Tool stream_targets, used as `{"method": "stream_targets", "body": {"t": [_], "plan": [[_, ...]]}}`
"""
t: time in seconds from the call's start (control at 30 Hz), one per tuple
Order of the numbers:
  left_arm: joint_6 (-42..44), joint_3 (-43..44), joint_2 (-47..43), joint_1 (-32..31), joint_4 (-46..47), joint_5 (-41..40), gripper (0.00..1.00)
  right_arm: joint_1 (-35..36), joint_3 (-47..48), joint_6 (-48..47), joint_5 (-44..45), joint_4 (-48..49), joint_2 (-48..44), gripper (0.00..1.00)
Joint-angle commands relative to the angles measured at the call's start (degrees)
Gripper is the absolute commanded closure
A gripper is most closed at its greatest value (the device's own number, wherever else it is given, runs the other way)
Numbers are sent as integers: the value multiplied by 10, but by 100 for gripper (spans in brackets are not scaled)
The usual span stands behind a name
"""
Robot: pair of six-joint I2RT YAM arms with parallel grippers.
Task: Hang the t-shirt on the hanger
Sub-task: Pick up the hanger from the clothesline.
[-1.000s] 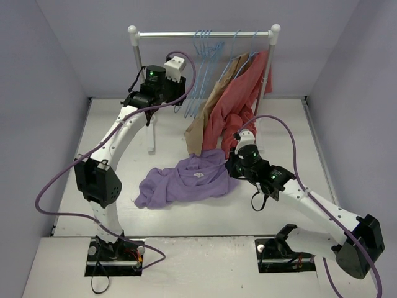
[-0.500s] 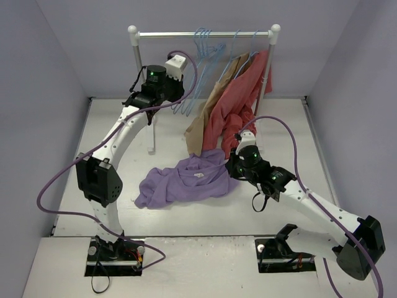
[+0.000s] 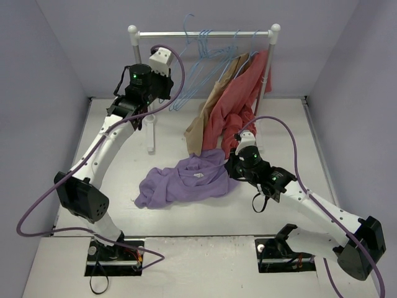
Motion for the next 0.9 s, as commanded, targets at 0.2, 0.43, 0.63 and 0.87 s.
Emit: {"method": "stream_targets", "body": {"t": [0.2, 0.43, 0.63, 0.87], "plan": [[24, -49, -90, 15, 55, -17, 100, 4, 3, 6, -2, 21, -9, 100], [27, -134, -203, 30, 1, -51, 100, 5, 0, 2, 12, 12, -16, 100], [47, -218, -326, 38, -79, -47, 100, 4, -1, -1, 17, 11, -1, 100], [40, -310, -509, 38, -225, 15, 100, 3, 13, -22, 22, 8, 17, 100]]}}
